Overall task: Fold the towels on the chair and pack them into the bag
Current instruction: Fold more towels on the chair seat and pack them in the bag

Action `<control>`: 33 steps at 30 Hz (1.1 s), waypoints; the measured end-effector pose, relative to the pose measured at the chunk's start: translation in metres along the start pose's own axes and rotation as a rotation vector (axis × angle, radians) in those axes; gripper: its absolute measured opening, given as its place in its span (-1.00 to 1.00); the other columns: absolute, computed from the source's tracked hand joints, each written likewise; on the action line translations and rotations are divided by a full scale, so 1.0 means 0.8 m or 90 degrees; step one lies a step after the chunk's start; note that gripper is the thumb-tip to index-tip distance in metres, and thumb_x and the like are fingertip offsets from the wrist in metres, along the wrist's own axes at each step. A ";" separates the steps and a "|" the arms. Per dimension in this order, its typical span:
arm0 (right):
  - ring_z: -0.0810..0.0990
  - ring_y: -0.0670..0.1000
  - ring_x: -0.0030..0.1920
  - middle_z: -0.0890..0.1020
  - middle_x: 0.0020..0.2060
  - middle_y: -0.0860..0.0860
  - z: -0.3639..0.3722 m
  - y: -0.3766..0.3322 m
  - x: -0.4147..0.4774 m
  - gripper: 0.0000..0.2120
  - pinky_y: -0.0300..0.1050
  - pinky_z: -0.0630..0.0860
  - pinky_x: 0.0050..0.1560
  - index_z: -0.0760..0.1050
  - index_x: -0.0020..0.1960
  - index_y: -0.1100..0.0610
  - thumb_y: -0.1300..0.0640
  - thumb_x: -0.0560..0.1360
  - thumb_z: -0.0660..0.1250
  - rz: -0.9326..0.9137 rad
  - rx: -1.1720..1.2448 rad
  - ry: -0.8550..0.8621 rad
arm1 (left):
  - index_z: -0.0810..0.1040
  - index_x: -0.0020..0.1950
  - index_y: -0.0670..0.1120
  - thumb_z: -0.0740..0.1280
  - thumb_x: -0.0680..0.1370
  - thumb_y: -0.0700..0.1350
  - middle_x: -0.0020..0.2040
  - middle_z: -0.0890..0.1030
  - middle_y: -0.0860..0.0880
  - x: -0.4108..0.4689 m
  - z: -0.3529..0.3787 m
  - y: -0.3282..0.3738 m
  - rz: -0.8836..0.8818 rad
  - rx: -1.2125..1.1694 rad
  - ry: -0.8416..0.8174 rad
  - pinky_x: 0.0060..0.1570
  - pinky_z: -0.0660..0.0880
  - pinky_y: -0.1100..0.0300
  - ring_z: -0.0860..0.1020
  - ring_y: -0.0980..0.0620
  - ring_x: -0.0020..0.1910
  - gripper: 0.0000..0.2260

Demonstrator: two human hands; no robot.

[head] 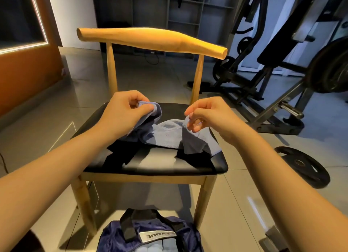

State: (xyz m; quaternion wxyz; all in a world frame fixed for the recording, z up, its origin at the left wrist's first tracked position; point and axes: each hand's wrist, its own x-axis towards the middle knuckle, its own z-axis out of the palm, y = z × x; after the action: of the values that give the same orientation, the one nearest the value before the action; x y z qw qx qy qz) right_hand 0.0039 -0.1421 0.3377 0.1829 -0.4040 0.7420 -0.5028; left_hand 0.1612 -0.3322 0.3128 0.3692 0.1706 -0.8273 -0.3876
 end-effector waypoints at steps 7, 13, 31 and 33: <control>0.69 0.00 -0.29 0.71 -0.31 0.06 -0.002 -0.019 0.009 -0.89 -0.15 0.61 -0.26 0.61 -0.09 0.19 0.28 0.57 0.33 -0.104 -0.259 -0.032 | 0.72 -0.13 -0.22 0.57 0.46 -0.16 -0.30 0.68 -0.02 0.011 0.035 0.038 -0.163 -0.203 -0.001 -0.36 0.48 0.37 0.58 0.17 -0.36 -0.87; 0.64 -0.02 -0.30 0.65 -0.24 0.01 -0.014 -0.015 0.009 -0.90 -0.23 0.57 -0.28 0.62 -0.10 0.13 0.20 0.59 0.39 -0.144 -0.268 0.017 | 0.74 -0.04 -0.11 0.48 0.55 -0.23 -0.18 0.72 -0.02 0.016 0.056 0.040 -0.262 -0.295 -0.061 -0.25 0.56 0.32 0.63 0.12 -0.23 -0.95; 0.74 -0.01 -0.26 0.74 -0.26 0.07 -0.015 -0.031 0.006 -0.94 -0.16 0.68 -0.21 0.61 -0.03 0.22 0.29 0.53 0.47 -0.145 -0.200 -0.028 | 0.74 -0.02 -0.18 0.45 0.55 -0.29 -0.23 0.72 -0.07 0.009 0.054 0.058 -0.196 -0.275 -0.109 -0.33 0.52 0.34 0.62 0.18 -0.36 -0.92; 0.73 -0.02 -0.28 0.73 -0.28 0.05 -0.012 -0.029 0.007 -0.97 -0.17 0.68 -0.22 0.63 -0.07 0.21 0.28 0.53 0.47 -0.160 -0.220 -0.012 | 0.74 -0.03 -0.19 0.46 0.54 -0.29 -0.24 0.72 -0.08 0.009 0.052 0.058 -0.195 -0.275 -0.107 -0.33 0.52 0.34 0.60 0.17 -0.37 -0.93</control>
State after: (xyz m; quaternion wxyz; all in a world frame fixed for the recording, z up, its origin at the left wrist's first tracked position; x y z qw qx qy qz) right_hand 0.0036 -0.1450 0.3636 0.0537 -0.5234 0.7590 -0.3834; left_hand 0.1259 -0.2852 0.3341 0.2645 0.1783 -0.7177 -0.6190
